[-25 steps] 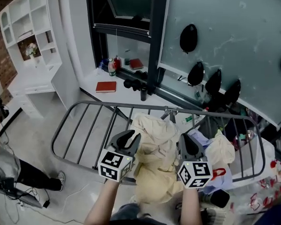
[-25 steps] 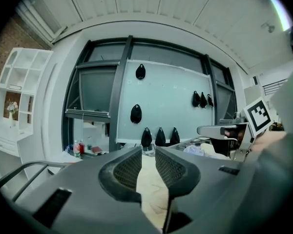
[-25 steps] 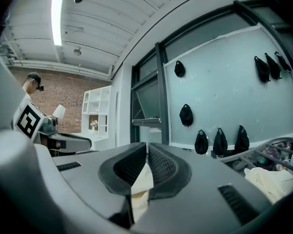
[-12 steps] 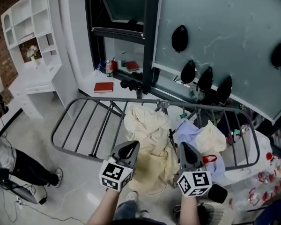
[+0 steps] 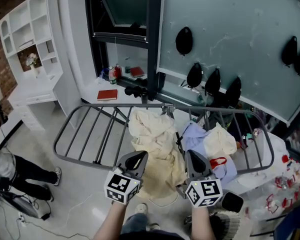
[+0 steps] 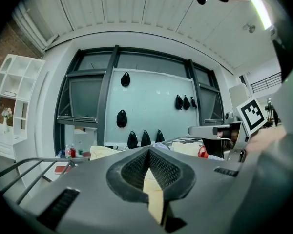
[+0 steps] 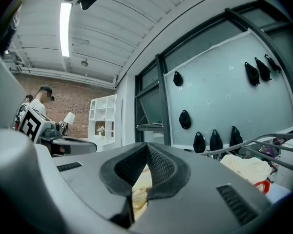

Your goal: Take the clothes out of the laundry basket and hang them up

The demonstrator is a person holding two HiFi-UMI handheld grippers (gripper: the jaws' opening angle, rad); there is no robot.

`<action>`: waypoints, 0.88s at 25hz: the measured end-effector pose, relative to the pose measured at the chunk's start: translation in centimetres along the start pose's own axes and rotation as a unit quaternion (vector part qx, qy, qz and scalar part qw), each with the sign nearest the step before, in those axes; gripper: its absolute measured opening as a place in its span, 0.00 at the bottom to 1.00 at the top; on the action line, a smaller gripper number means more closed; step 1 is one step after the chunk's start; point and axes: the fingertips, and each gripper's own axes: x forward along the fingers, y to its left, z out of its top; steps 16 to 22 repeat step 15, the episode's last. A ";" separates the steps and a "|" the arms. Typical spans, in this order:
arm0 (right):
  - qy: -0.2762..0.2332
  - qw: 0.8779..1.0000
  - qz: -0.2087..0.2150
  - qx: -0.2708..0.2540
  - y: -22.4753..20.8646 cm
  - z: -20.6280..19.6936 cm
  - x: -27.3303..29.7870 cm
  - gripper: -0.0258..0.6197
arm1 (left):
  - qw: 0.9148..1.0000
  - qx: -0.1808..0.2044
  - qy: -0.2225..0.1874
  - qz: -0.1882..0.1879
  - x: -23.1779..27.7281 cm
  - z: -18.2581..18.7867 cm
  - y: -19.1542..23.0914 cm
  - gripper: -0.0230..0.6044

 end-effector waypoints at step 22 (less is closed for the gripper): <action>-0.004 1.000 -0.005 0.001 0.0 0.0 -0.6 0.04 | 1.000 0.001 0.001 -0.008 0.0 0.4 -0.4 0.07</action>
